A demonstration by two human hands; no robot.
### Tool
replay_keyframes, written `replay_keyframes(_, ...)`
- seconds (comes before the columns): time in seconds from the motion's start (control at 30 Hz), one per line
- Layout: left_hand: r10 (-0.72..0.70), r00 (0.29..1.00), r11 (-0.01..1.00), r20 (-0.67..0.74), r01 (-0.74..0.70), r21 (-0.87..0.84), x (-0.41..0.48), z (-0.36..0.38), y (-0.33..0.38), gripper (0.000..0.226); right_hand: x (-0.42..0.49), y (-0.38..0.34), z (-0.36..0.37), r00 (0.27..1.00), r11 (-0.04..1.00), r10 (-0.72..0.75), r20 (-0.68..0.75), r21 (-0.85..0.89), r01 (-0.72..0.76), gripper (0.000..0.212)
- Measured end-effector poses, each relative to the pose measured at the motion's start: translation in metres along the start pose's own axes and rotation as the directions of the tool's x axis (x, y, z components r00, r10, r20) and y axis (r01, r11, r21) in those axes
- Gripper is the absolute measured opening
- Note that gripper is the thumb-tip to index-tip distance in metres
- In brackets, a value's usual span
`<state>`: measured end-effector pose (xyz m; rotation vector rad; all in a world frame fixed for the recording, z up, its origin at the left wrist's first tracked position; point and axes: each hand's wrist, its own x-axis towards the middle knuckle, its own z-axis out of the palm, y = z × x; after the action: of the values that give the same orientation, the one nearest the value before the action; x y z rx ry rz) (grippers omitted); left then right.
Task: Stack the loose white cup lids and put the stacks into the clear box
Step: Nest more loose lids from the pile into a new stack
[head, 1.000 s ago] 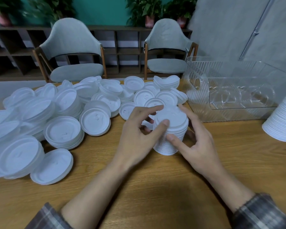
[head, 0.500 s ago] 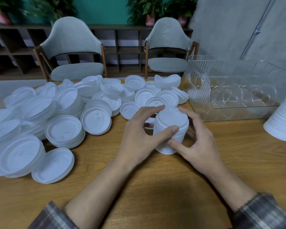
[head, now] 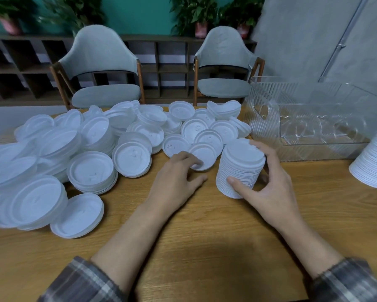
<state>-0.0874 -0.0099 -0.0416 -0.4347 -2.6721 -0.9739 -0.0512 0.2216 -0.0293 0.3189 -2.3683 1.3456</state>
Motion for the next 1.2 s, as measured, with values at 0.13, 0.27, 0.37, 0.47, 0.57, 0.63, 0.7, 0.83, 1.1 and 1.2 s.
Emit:
replay_keyframes(0.13,-0.001,0.999,0.999,-0.041,0.003,0.052,0.002,0.0,0.0,0.012,0.0,0.001,0.0,1.0,1.0,0.007,0.009,0.003,-0.007,0.084)
replay_keyframes(0.27,0.014,0.995,1.0,-0.099,-0.012,0.018,0.001,-0.001,0.004,0.006,0.0,0.001,0.0,1.0,1.0,0.005,0.009,0.014,-0.005,0.085)
replay_keyframes(0.37,-0.037,0.983,0.981,-0.178,0.001,-0.196,0.0,-0.004,0.014,0.008,0.001,0.002,0.0,1.0,1.0,-0.01,0.004,0.021,0.01,0.084)
replay_keyframes(0.47,-0.151,0.964,0.891,-0.221,0.036,-0.452,0.0,-0.009,0.025,0.018,0.001,0.001,0.0,0.999,0.999,-0.045,-0.03,0.009,0.046,0.077)
replay_keyframes(0.57,-0.231,0.95,0.766,-0.21,0.045,-0.641,0.001,-0.016,0.032,0.037,0.001,-0.001,0.0,0.995,0.997,-0.072,-0.068,0.001,0.072,0.069)
replay_keyframes(0.63,-0.244,0.952,0.706,-0.183,0.045,-0.706,0.002,-0.021,0.034,0.049,0.002,-0.001,0.001,0.995,0.997,-0.072,-0.075,0.011,0.073,0.066)
replay_keyframes(0.7,-0.258,0.956,0.585,-0.137,0.042,-0.81,0.002,-0.024,0.037,0.055,0.002,0.0,0.001,0.994,0.997,-0.077,-0.078,0.011,0.078,0.066)
replay_keyframes(0.83,-0.269,0.963,0.317,-0.03,0.059,-0.947,0.004,-0.028,0.04,0.057,0.002,-0.003,0.002,0.995,0.998,-0.063,-0.08,0.015,0.065,0.074)
replay_keyframes(1.1,-0.165,0.984,0.364,0.067,0.124,-0.923,0.001,-0.026,0.048,0.056,0.002,-0.006,0.005,0.994,0.995,-0.098,-0.05,0.015,0.099,0.083)
replay_keyframes(1.2,-0.175,0.984,0.594,0.008,0.112,-0.797,-0.003,-0.02,0.053,0.046,0.002,-0.005,0.007,0.992,0.991,-0.126,-0.032,0.034,0.127,0.081)
